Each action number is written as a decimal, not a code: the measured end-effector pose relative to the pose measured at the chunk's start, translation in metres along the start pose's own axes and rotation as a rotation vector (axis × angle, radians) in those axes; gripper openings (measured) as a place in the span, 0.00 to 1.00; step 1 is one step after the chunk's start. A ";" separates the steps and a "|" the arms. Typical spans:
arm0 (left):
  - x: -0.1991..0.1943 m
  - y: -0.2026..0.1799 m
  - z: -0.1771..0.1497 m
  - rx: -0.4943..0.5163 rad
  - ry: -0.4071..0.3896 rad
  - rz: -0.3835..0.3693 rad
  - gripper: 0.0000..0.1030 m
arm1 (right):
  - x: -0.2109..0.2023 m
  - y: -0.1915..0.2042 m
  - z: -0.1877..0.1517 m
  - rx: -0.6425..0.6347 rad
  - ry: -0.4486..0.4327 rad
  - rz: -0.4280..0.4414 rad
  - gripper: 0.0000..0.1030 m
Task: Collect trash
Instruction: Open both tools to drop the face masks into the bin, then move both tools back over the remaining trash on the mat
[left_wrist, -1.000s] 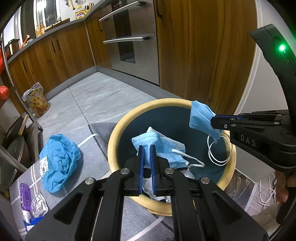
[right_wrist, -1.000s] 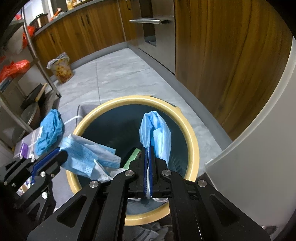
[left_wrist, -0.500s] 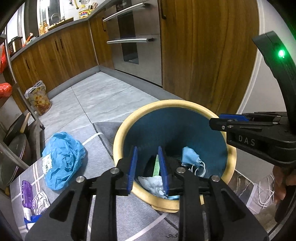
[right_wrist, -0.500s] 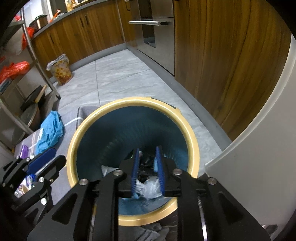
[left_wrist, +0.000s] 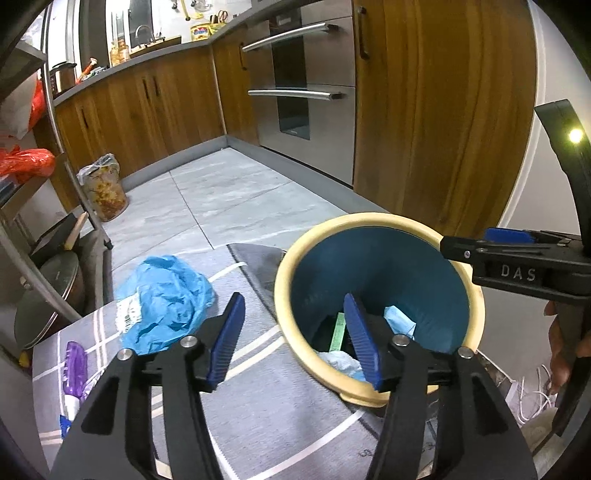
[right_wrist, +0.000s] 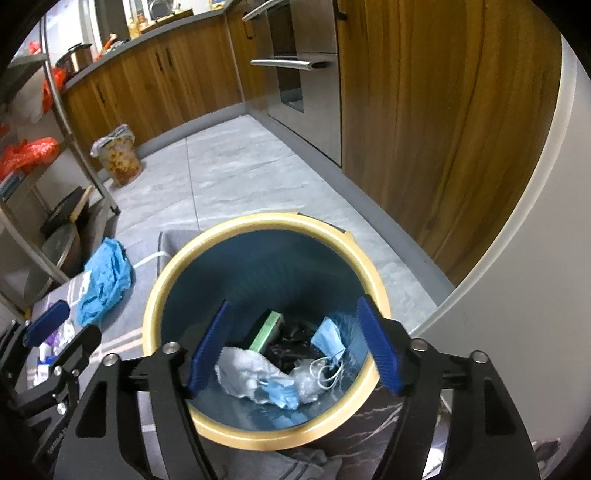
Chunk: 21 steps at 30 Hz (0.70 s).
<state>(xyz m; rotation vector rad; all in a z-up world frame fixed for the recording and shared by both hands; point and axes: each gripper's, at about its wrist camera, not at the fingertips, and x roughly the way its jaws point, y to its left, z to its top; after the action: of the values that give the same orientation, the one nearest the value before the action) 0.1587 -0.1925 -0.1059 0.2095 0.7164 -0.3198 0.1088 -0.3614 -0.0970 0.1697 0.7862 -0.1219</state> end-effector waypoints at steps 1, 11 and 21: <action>-0.003 0.002 -0.001 0.000 -0.003 0.005 0.58 | -0.001 0.001 0.000 0.001 -0.005 -0.002 0.79; -0.029 0.016 -0.006 -0.012 -0.044 0.047 0.75 | -0.012 0.011 0.001 0.031 -0.023 -0.011 0.91; -0.051 0.043 -0.013 -0.061 -0.074 0.113 0.88 | -0.022 0.033 -0.001 0.006 -0.036 0.008 0.93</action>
<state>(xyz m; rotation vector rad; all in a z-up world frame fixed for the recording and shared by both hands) 0.1303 -0.1372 -0.0780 0.1790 0.6378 -0.1965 0.0989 -0.3276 -0.0783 0.1758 0.7497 -0.1190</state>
